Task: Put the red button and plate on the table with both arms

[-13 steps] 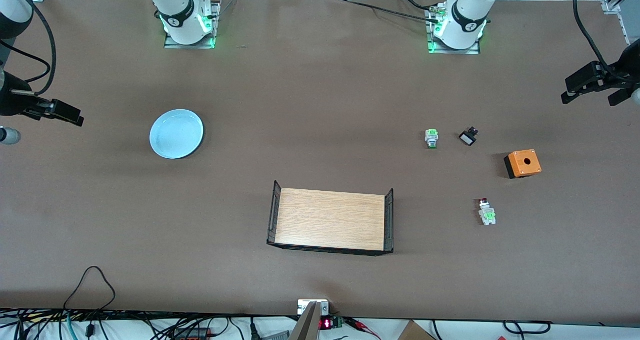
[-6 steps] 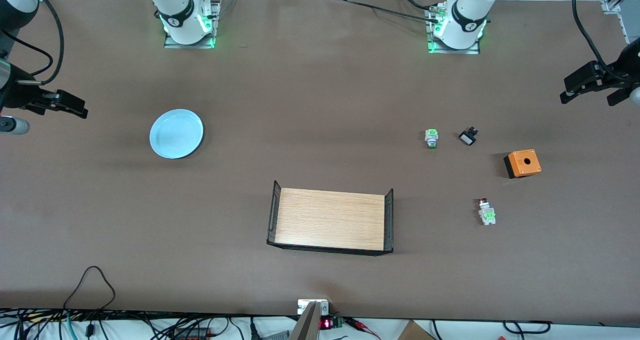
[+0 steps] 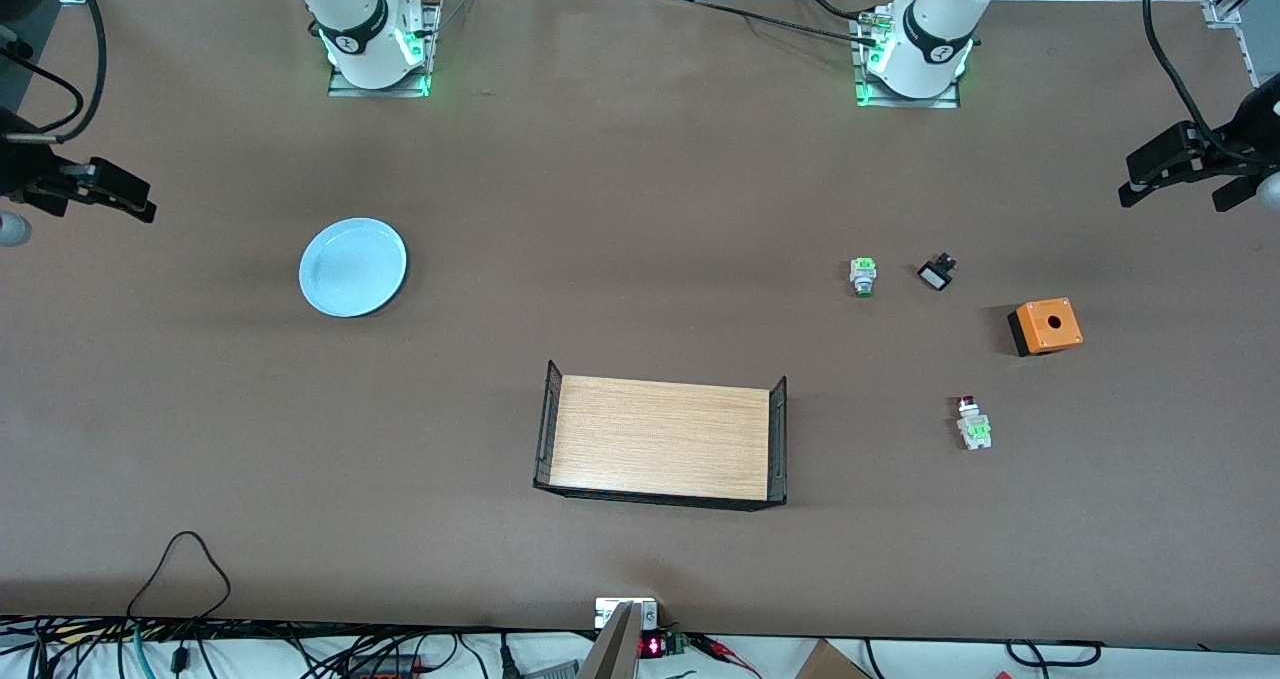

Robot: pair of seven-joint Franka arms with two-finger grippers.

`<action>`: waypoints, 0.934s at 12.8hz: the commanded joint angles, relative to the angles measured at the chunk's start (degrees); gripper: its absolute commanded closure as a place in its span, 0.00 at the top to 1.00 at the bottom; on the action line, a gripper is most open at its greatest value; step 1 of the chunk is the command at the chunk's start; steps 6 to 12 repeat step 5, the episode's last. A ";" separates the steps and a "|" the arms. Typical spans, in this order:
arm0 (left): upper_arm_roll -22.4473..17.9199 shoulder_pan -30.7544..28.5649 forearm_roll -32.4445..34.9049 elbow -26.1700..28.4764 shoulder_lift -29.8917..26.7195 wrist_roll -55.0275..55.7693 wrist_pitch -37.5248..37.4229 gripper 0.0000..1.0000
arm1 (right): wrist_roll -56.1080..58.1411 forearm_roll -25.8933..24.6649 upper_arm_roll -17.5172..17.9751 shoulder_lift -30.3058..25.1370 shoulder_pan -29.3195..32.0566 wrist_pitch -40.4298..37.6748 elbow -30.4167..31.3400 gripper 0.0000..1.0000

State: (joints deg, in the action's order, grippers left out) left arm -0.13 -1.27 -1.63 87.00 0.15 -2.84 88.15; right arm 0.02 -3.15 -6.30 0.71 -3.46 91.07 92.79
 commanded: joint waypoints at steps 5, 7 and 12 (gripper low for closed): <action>0.39 -0.31 0.66 0.54 -0.94 -0.59 0.26 1.00 | 0.60 0.08 -0.38 -1.77 -0.32 -2.57 -0.16 1.00; 0.39 -0.31 0.66 0.54 -0.94 -0.59 0.26 1.00 | 0.60 0.08 -0.38 -1.77 -0.32 -2.57 -0.16 1.00; 0.39 -0.31 0.66 0.54 -0.94 -0.59 0.26 1.00 | 0.60 0.08 -0.38 -1.77 -0.32 -2.57 -0.16 1.00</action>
